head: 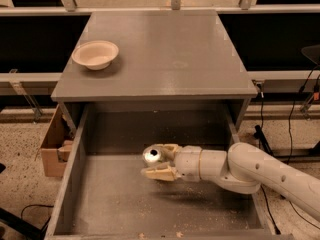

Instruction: Pick 7up can from top drawer and place on counter

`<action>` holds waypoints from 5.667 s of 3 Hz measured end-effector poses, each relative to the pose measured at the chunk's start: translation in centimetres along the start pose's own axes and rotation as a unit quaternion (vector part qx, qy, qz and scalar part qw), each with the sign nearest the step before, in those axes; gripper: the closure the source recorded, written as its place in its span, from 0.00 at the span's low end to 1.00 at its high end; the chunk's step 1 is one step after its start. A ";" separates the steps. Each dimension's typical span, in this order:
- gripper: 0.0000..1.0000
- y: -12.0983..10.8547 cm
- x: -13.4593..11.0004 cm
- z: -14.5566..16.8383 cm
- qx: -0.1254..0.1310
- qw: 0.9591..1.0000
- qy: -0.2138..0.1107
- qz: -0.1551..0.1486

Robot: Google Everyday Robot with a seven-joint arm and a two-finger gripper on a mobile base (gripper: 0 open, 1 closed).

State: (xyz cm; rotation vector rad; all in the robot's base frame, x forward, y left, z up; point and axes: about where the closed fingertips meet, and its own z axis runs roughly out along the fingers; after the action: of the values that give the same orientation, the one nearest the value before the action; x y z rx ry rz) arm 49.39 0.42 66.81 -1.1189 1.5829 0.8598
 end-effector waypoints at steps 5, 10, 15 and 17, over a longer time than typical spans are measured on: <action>1.00 -9.3 -23.7 -12.6 0.051 0.996 -0.067 0.014; 0.85 -24.4 -24.6 -1.8 0.177 0.978 -0.111 0.008; 0.00 -23.9 -25.0 -0.9 0.169 0.979 -0.112 0.007; 0.00 -25.2 -30.8 -2.9 0.164 0.982 -0.082 -0.046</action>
Offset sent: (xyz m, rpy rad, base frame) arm 0.0364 -0.0395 0.0687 -0.0182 0.0569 -0.0774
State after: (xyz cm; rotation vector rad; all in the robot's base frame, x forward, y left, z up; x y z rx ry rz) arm 75.30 -2.64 96.92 -0.8551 1.4601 0.5873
